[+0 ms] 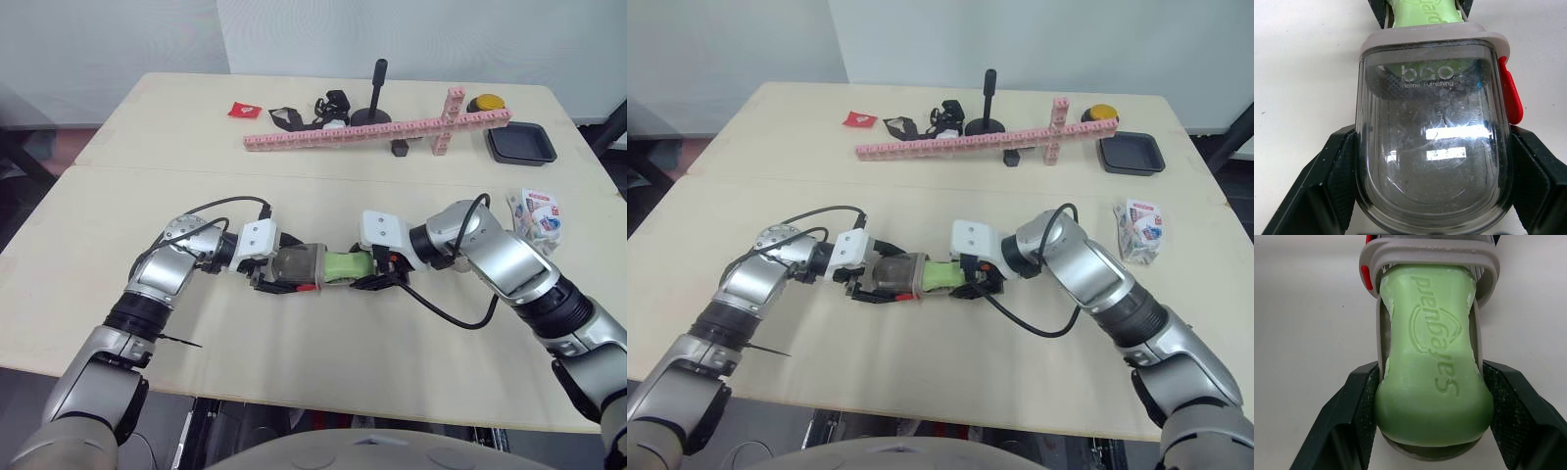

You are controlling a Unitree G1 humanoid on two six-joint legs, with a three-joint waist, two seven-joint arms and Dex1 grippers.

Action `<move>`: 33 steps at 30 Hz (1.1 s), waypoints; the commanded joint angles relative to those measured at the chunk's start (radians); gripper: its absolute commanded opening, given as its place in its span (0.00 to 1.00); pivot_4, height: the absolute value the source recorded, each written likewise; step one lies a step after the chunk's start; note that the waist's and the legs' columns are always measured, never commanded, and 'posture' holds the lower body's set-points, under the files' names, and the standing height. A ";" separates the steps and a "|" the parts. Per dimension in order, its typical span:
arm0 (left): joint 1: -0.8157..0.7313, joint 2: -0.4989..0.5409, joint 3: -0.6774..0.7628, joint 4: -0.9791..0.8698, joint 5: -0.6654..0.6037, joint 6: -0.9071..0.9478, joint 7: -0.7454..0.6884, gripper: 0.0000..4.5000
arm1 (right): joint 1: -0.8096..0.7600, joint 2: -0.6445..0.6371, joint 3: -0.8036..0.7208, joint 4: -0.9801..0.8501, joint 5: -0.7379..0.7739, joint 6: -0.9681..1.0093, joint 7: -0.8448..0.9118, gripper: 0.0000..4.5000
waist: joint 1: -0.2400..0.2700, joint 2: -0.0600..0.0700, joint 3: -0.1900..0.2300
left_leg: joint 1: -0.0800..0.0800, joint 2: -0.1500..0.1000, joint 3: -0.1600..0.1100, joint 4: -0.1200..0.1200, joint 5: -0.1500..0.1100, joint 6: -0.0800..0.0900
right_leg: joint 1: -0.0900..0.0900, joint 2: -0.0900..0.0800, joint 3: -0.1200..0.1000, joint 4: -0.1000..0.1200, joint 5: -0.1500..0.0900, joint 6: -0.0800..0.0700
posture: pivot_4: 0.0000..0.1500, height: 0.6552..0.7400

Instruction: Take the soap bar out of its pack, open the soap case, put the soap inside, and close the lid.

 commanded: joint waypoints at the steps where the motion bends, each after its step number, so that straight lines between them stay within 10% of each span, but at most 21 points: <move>1: -0.027 -0.017 0.014 -0.023 -0.006 -0.025 0.018 0.77 | -0.058 0.015 0.024 -0.010 -0.033 0.032 -0.017 0.58 | 0.000 0.000 0.000 | 0.000 0.000 0.000 0.000 0.000 0.000 | 0.000 0.000 0.000 0.000 0.000 0.000 | 1.00 0.92; 10: -0.040 -0.040 0.007 -0.013 0.003 -0.027 0.032 0.77 | -0.104 0.048 0.043 -0.021 -0.027 0.131 -0.053 0.58 | 0.003 0.000 0.000 | 0.000 0.000 0.000 0.000 0.000 -0.001 | -0.001 0.000 0.000 0.002 0.001 0.002 | 1.00 0.92; 15: -0.042 -0.038 0.005 -0.003 0.009 -0.034 0.034 0.77 | -0.100 0.034 0.025 -0.036 0.011 0.134 -0.024 1.00 | 0.004 0.000 0.000 | 0.000 0.000 0.000 0.000 0.000 -0.001 | -0.001 0.000 0.000 0.002 0.001 0.002 | 1.00 0.92; 29: -0.033 -0.028 0.007 -0.013 0.005 -0.029 0.029 0.77 | -0.025 -0.045 -0.082 -0.007 0.039 0.019 -0.031 1.00 | 0.007 0.000 0.000 | 0.000 0.000 0.001 0.000 0.000 -0.001 | -0.001 0.000 0.001 0.002 0.001 0.003 | 1.00 0.92; 33: -0.034 -0.022 0.009 -0.009 0.005 -0.034 0.023 0.77 | 0.041 -0.060 -0.152 0.025 0.068 -0.100 -0.011 0.72 | 0.007 0.000 0.000 | 0.000 0.000 0.001 0.000 0.000 -0.001 | -0.001 0.000 0.001 0.002 0.001 0.003 | 1.00 0.92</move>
